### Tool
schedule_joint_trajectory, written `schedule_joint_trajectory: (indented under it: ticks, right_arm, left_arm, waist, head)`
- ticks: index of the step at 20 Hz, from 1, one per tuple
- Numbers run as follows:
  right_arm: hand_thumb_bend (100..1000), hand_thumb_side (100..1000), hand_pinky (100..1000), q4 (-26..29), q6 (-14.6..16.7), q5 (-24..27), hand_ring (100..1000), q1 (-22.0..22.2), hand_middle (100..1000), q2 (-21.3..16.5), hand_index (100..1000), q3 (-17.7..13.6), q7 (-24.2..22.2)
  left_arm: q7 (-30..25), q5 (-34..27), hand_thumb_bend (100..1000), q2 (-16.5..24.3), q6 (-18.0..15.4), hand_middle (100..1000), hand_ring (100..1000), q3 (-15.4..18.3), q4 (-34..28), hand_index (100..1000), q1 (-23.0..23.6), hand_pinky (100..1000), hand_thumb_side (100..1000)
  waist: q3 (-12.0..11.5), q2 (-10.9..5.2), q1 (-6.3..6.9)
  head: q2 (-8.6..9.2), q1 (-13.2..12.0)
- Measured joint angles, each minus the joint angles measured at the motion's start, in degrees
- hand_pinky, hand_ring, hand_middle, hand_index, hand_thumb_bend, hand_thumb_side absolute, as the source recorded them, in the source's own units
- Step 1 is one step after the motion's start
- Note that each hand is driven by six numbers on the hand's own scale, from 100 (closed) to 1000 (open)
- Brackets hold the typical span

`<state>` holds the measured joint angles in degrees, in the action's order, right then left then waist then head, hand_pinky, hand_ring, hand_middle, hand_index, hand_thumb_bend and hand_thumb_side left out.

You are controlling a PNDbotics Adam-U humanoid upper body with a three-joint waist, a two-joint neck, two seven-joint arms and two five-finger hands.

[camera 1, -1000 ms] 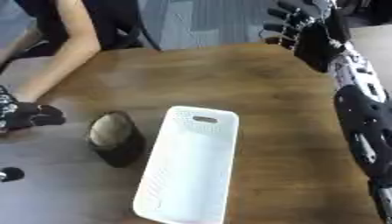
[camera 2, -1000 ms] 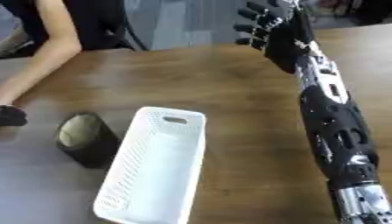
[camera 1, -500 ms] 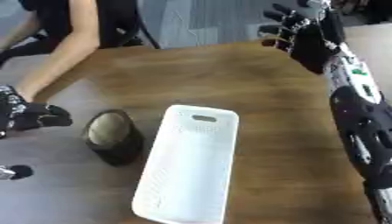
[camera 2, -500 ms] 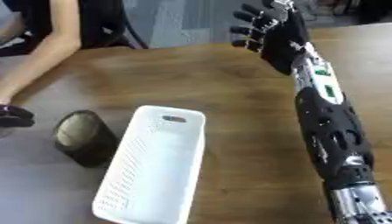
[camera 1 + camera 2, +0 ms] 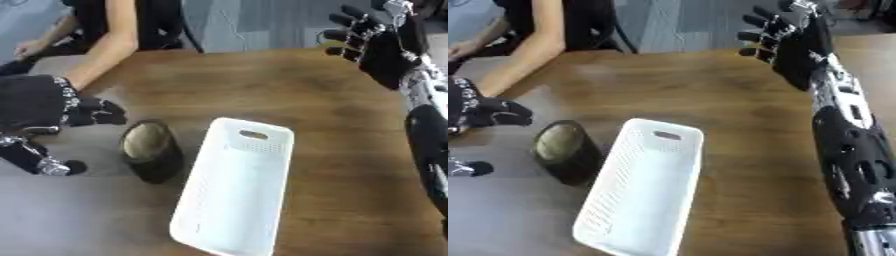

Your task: Pick up objects on the table and place them in the box.

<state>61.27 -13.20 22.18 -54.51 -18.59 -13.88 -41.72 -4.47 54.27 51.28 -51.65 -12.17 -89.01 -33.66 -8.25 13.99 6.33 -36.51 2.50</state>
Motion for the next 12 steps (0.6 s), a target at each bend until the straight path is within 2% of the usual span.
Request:
schedule_joint_trajectory:
  ticks: [2, 8, 12]
  right_arm:
    - [100, 1000, 746, 0.00, -0.02, 0.00, 850, 0.00, 954, 0.03, 995, 0.00, -0.02]
    - [100, 1000, 745, 0.00, -0.05, 0.00, 849, 0.00, 953, 0.46, 995, 0.00, -0.02]
    - [100, 1000, 744, 0.00, -0.12, 0.01, 848, -0.02, 952, 0.46, 995, -0.01, 0.05]
  left_arm:
    - [-0.41, -0.36, 278, -0.67, -0.05, 819, 121, -0.06, 0.70, 964, -0.26, 100, 381]
    - [-1.42, -1.44, 254, -1.36, -0.06, 813, 111, -0.33, 1.87, 955, -0.26, 100, 369]
    - [-2.02, -2.62, 194, -1.84, 0.08, 807, 100, -0.41, 2.53, 938, -0.25, 100, 343]
  waist:
    - [0.02, 0.02, -0.12]
    - [0.06, 0.24, -0.34]
    - [0.33, 0.35, -0.44]
  head:
    - [-0.19, 0.02]
    - [-2.26, 1.53]
    - [-3.10, 2.07]
